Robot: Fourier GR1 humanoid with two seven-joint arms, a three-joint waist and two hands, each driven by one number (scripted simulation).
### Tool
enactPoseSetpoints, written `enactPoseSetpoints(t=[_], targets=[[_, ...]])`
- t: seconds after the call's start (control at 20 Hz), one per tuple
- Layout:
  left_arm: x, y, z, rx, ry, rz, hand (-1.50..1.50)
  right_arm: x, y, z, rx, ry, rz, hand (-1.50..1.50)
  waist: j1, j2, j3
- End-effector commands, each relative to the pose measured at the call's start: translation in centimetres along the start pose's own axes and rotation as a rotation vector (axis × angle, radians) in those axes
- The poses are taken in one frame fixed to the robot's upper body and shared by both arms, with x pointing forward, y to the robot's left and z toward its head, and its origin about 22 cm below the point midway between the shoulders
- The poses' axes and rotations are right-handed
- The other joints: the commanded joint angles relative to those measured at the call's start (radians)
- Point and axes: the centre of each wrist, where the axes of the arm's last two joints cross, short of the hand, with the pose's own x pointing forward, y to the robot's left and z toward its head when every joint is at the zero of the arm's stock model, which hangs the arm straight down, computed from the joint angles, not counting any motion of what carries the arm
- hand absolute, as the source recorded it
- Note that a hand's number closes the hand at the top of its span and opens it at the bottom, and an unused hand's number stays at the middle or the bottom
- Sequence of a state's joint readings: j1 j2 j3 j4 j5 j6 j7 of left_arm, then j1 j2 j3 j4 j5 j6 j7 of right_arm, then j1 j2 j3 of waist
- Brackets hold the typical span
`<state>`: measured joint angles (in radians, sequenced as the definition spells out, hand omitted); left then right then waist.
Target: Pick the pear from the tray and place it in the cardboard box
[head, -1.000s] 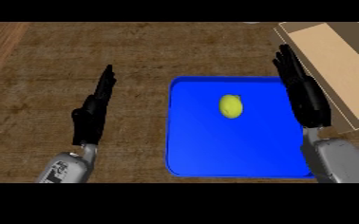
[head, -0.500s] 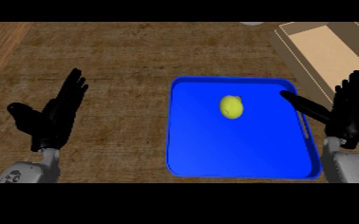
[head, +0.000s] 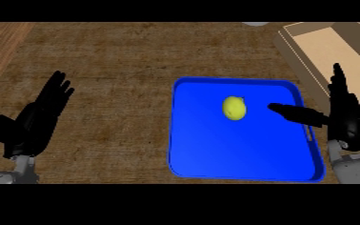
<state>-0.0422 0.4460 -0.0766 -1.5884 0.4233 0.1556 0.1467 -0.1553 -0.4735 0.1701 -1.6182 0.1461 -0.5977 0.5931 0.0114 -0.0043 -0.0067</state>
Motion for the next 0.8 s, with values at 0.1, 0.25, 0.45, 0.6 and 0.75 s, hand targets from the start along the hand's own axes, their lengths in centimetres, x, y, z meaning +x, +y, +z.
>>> enactPoseSetpoints(t=[0.1, 0.25, 0.45, 0.6, 0.75], targets=[[0.8, 0.6, -0.4, -0.022, -0.011, -0.004, 0.00, 3.7, -0.1, -0.9, 0.206, 0.210, 0.376, -1.50, 0.026, 0.005, -0.002], [0.4, 0.5, 0.3, -0.053, 0.000, 0.005, 0.00, 7.9, -0.3, -2.1, 0.289, 0.307, 0.447, -1.50, 0.041, 0.005, 0.001], [0.5, 0.8, -0.1, -0.050, 0.002, 0.002, 0.00, 11.3, 0.8, -3.3, 0.425, 0.403, 0.486, -1.50, 0.030, 0.009, 0.004], [1.0, 0.6, -0.7, -0.022, -0.014, 0.000, 0.00, 11.8, 2.4, -3.4, 0.481, 0.461, 0.490, -1.50, 0.014, 0.007, 0.005], [0.3, 0.8, 0.3, -0.023, 0.002, 0.000, 0.00, 11.7, 2.9, -5.2, 0.532, 0.544, 0.447, -1.50, 0.022, 0.007, 0.006]])
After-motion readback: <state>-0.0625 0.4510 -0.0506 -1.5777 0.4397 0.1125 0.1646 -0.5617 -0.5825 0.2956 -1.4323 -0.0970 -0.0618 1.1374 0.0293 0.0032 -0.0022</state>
